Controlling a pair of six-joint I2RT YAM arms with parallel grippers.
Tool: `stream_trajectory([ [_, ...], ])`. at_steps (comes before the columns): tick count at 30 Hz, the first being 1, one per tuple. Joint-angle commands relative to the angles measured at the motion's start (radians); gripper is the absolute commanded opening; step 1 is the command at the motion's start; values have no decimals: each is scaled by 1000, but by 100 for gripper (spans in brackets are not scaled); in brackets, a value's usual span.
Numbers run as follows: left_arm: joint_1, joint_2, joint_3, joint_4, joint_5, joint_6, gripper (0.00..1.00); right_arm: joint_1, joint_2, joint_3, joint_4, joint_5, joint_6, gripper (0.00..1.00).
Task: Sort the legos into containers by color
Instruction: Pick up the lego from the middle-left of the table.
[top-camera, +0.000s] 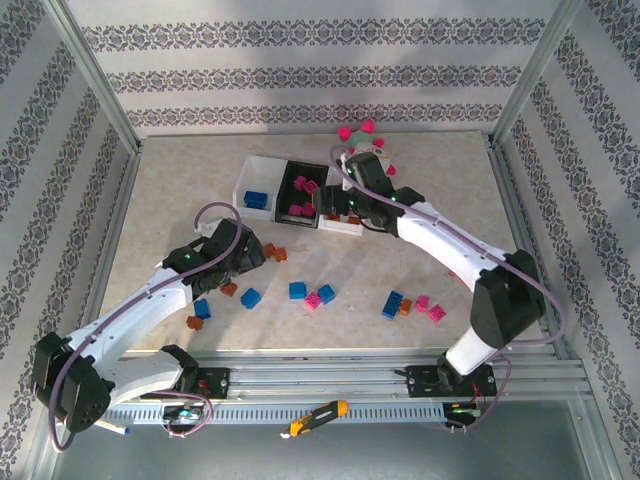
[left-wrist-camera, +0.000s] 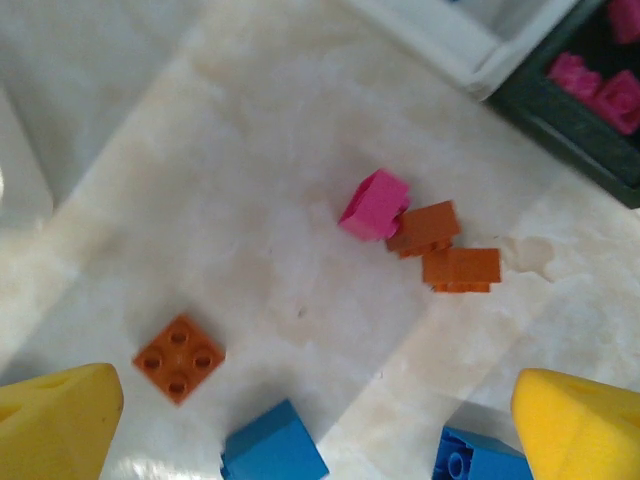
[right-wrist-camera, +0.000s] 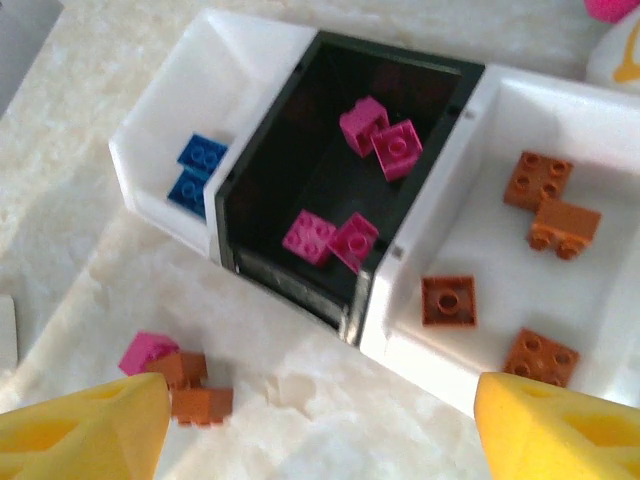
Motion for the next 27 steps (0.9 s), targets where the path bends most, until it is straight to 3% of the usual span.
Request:
stream_trajectory([
  [1,11,18,-35,-95,74,-337,98,3,-76,-79,19,-4,-33,80],
  [5,12,39,-95,-49,106,-453,91,3,-149,-146,25,2,-42,80],
  [18,11,315,-63,44,277,-387,84,32,-301,-286,50,55,25,81],
  [22,12,384,-37,55,302,-360,71,35,-326,-305,46,65,32,81],
  [27,10,382,2,1,291,-350,47,35,-330,-291,35,62,27,81],
])
